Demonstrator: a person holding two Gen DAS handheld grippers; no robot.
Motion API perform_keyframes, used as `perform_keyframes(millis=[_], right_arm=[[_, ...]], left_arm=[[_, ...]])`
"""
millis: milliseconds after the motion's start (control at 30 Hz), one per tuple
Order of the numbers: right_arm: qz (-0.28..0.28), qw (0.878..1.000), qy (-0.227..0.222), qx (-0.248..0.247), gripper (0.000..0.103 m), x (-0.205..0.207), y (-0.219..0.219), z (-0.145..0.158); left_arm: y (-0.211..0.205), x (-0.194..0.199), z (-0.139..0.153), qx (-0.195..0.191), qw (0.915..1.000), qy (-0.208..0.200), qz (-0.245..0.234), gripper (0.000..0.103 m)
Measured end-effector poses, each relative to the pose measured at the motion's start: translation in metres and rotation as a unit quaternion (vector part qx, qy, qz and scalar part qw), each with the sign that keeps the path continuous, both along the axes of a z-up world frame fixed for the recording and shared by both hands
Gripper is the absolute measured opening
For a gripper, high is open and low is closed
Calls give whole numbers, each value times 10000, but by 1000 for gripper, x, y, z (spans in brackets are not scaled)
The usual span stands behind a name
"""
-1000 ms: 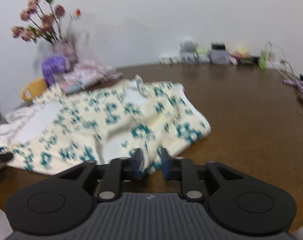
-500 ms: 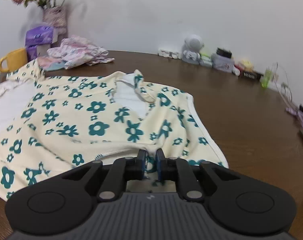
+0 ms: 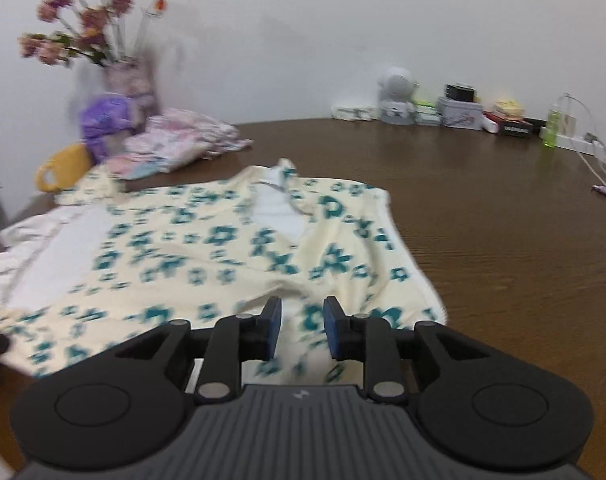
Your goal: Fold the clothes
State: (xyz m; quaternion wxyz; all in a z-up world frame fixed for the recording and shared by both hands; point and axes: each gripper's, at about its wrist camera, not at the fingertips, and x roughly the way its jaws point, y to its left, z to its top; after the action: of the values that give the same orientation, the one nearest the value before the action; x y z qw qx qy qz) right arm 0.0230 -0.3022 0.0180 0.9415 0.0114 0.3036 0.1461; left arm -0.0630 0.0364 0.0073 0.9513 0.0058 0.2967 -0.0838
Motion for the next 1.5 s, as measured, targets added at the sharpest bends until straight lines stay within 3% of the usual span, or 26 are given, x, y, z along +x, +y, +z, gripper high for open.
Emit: perform_keyframes(millis=[133, 300, 333, 367, 400, 433, 533, 700, 867, 933, 1033, 1100, 1167, 1267, 1500], right_arm=[[694, 9969, 277, 237, 31, -10, 18, 0], [850, 9935, 669, 342, 33, 5, 37, -14], [868, 9926, 755, 397, 31, 8, 38, -17], [886, 9915, 841, 453, 16, 11, 39, -20], [970, 9894, 922, 565, 7, 11, 37, -21], [1079, 9866, 1000, 698, 2, 10, 35, -22], [1252, 9798, 1140, 1069, 1, 4, 22, -17], [1357, 9695, 1309, 1563, 1, 2, -1, -3], [1330, 9725, 1551, 1122, 1, 4, 2, -16], [1300, 9731, 1605, 1023, 1, 6, 5, -24], [1239, 9733, 1578, 1114, 2, 8, 4, -28], [1163, 9745, 1525, 1166, 7, 7, 0, -26], [1039, 9776, 1398, 1183, 15, 4, -6, -22], [879, 9841, 1036, 1147, 15, -8, -11, -11], [873, 9956, -33, 329, 16, -42, 17, 12]], left_arm=[[-1, 3, 12, -203, 9997, -40, -106, 43], [-6, 29, 6, -218, 9988, 353, -265, 44], [-6, 34, 3, -232, 9983, 460, -277, 43], [-6, 37, 1, -200, 9981, 486, -318, 35], [-6, 38, 1, -120, 9980, 496, -373, 17], [-5, 39, 2, -64, 9977, 530, -427, 11], [5, 39, 8, -261, 9949, 659, -719, 9], [11, 35, 19, -124, 9908, 669, -1170, 9], [-4, 36, 11, 462, 9832, 919, -1509, 9], [-6, 37, 10, 529, 9830, 911, -1504, 9], [-3, 37, 11, 473, 9854, 905, -1363, 18], [3, 34, 15, 402, 9891, 806, -1167, 35], [12, 25, 24, 196, 9927, 607, -1023, 42], [30, 8, 38, -42, 9969, 322, -716, 52], [74, -20, 45, -11, 9995, 107, 310, 57]])
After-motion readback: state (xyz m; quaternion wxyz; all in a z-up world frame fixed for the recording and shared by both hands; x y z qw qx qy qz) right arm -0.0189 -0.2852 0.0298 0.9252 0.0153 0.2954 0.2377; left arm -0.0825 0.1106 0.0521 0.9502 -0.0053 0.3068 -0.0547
